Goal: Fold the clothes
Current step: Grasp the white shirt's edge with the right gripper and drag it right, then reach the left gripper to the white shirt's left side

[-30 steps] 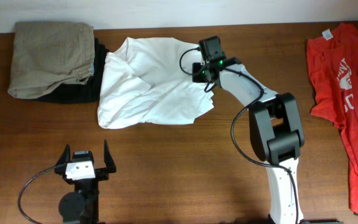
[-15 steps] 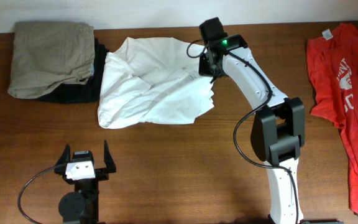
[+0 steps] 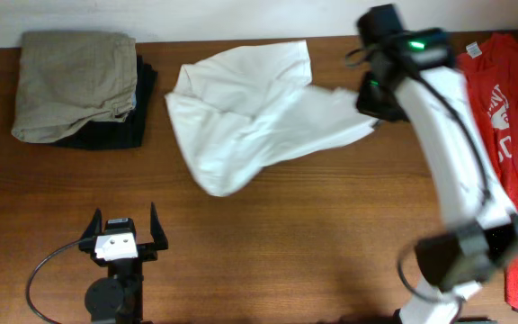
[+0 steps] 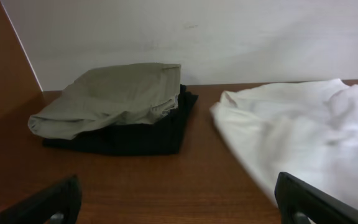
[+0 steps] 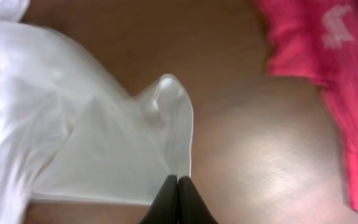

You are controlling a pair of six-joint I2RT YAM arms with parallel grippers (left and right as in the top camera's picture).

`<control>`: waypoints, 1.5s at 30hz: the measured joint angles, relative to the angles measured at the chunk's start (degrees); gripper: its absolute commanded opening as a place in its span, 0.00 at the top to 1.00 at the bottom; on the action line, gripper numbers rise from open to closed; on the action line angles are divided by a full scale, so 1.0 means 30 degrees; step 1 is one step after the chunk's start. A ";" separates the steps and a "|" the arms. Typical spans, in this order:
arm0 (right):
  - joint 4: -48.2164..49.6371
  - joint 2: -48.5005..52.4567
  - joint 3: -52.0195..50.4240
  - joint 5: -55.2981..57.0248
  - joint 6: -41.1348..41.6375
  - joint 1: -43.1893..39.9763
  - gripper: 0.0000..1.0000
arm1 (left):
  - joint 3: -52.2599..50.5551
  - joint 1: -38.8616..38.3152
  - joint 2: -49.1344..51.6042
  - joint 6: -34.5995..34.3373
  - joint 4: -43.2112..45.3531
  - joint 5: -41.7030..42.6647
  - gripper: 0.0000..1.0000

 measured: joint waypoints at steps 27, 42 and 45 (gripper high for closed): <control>0.5399 -0.1690 -1.1169 -0.1989 -0.1501 -0.9653 0.01 | 0.0000 0.0000 0.0000 0.0000 0.0000 0.0000 0.01; 0.9092 -0.1676 -1.2349 -0.8510 -0.4940 -0.6135 0.01 | 0.0262 0.0000 0.0102 -0.3657 0.7257 0.9683 0.01; 1.0032 -0.1668 -1.2524 -0.8633 -0.4932 -0.5435 0.01 | 0.1668 0.0000 0.1355 -0.4772 0.7045 1.1220 0.01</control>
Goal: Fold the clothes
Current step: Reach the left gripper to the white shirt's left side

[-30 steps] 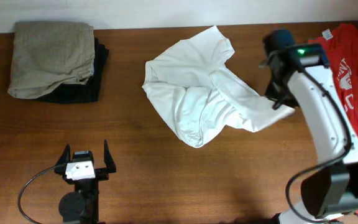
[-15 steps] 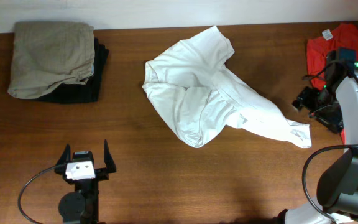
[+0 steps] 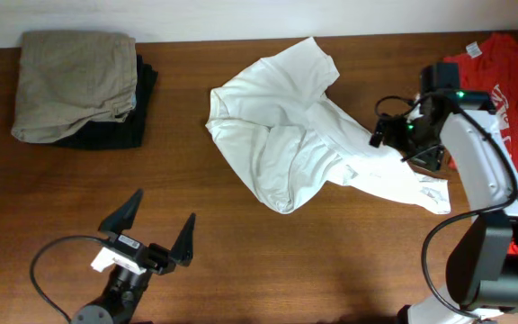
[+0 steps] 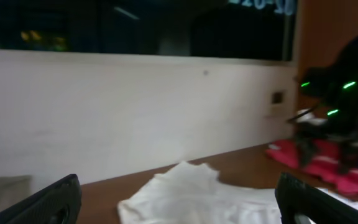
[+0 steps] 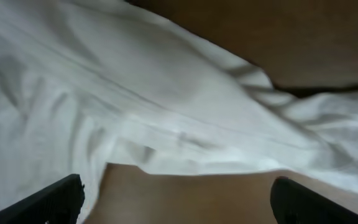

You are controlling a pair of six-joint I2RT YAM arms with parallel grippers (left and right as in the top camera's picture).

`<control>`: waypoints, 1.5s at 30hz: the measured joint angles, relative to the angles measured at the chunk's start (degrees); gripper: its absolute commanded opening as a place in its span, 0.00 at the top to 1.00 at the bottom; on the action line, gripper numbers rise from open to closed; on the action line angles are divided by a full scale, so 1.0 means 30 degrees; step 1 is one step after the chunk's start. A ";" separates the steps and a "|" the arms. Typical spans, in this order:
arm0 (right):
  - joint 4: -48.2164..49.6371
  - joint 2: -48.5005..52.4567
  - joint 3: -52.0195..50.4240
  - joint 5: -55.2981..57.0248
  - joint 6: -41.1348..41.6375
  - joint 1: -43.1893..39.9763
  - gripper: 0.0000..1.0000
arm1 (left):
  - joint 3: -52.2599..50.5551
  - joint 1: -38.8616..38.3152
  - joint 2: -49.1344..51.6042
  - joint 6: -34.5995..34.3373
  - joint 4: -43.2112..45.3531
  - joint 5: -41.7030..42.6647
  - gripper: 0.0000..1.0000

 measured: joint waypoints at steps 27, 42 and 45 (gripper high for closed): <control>0.0299 0.0000 -0.0087 -0.0087 0.0000 0.0495 0.01 | 2.0822 -0.5865 2.1362 0.3985 -1.4724 0.3206 0.01; 0.0299 0.0000 -0.0095 -0.0095 -0.0007 0.0495 0.01 | 2.2236 -1.0885 2.8421 0.3803 -1.3325 -0.9996 0.01; 0.0313 0.0000 -0.0095 -0.0095 -0.0007 0.0495 0.01 | 2.2250 -1.0819 3.0075 0.3577 -1.1387 -0.9770 0.01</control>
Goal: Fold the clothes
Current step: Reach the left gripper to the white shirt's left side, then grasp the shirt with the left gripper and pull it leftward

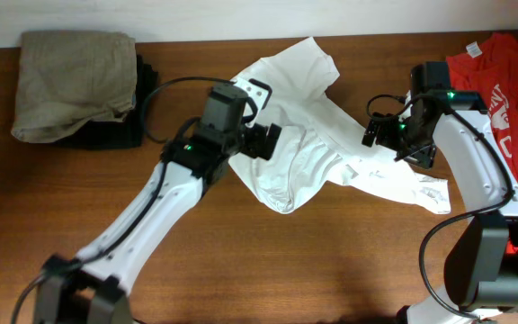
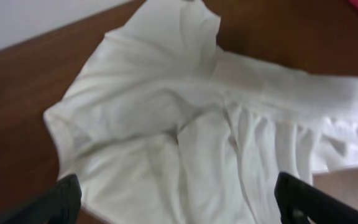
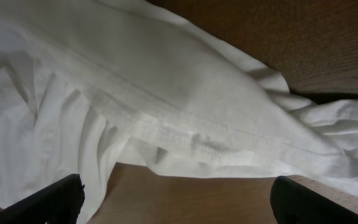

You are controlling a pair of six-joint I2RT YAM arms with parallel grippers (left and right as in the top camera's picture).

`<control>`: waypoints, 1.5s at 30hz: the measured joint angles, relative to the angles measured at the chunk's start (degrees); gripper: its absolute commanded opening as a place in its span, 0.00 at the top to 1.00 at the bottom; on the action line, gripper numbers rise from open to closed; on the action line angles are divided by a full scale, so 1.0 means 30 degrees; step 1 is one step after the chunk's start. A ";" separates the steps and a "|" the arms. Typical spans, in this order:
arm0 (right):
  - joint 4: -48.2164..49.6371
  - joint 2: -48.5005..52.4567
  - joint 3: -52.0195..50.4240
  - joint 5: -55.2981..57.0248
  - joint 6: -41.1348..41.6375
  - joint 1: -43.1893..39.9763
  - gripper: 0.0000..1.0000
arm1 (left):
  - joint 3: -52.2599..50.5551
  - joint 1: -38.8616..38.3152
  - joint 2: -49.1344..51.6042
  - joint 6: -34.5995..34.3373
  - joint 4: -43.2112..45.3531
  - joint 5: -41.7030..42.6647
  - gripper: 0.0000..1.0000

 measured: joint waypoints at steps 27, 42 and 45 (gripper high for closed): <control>-0.0015 0.0000 -0.0015 0.0000 -0.0007 0.0000 0.01 | 0.0058 -0.2521 0.8080 -0.0117 0.6914 -0.3300 0.01; -0.0015 0.0000 -0.0015 0.0000 -0.0007 0.0000 0.01 | 0.0058 -0.2528 0.8852 -0.0117 0.7220 -0.4371 0.87; -0.0022 0.0000 -0.0015 0.0000 0.0015 0.0000 0.01 | 0.0058 -0.2528 0.8852 -0.0175 0.7206 -0.4685 0.99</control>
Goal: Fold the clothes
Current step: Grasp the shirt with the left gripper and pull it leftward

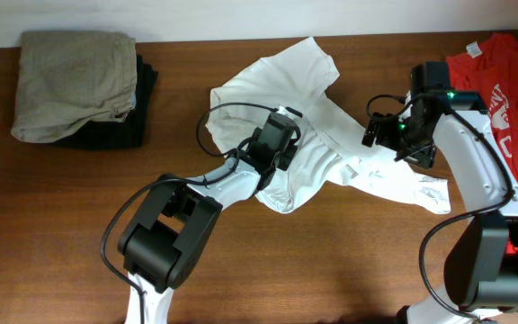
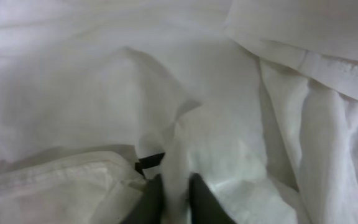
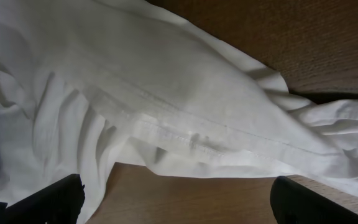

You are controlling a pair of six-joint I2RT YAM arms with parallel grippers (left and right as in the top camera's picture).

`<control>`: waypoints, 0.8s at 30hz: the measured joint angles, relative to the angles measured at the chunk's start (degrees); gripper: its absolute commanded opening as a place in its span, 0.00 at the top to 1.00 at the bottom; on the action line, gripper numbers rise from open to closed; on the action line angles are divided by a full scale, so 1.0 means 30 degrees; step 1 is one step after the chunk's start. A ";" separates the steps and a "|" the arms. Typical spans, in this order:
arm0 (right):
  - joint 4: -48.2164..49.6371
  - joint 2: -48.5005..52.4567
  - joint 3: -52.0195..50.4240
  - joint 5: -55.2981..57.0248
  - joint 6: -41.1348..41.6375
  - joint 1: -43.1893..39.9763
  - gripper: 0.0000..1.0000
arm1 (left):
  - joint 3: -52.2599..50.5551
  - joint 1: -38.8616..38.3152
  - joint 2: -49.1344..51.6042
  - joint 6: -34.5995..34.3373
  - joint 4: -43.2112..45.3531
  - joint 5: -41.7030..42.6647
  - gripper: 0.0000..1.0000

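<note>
A crumpled white shirt [image 1: 281, 85] lies spread across the middle of the table [image 1: 268, 261]. My left gripper [image 1: 275, 146] is down on its centre. In the left wrist view the gripper [image 2: 174, 190] is shut on a raised fold of the white shirt [image 2: 92, 93], pinched between the two dark fingers. My right gripper [image 1: 392, 137] hovers open over the shirt's right side. In the right wrist view the gripper [image 3: 178, 202] has its fingers wide apart over bare wood, with a hemmed edge of the shirt [image 3: 142, 81] just ahead of it.
A folded khaki garment [image 1: 75, 67] rests on a dark one at the back left. A red shirt [image 1: 502, 90] lies at the right edge, beside my right arm. A white wall runs along the table's far edge.
My left gripper was open above the shirt's left part; now it is down on the shirt's middle and shut on a fold. The right gripper and the shirt's outline look unchanged.
My right gripper first held an edge of the white shirt at the back right while the left waited open at the front. Then the shirt lay further right, released, the right gripper open. The left gripper later stood open over the shirt and now pinches a fold.
</note>
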 measured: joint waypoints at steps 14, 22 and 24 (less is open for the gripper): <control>0.0000 0.0000 -0.0015 0.0000 -0.0015 0.0000 0.01 | 0.0692 0.0000 -0.3337 0.0051 -0.5282 -0.2834 1.00; 0.0000 0.0000 -0.0015 -0.0007 -0.0007 0.0000 0.01 | 0.0976 0.0000 -0.9151 -0.0306 -1.1344 -0.4473 1.00; 0.0007 0.0000 -0.0015 0.0000 -0.0022 0.0000 0.01 | 0.0998 0.0051 -0.9850 -0.0809 -1.3187 -0.5078 1.00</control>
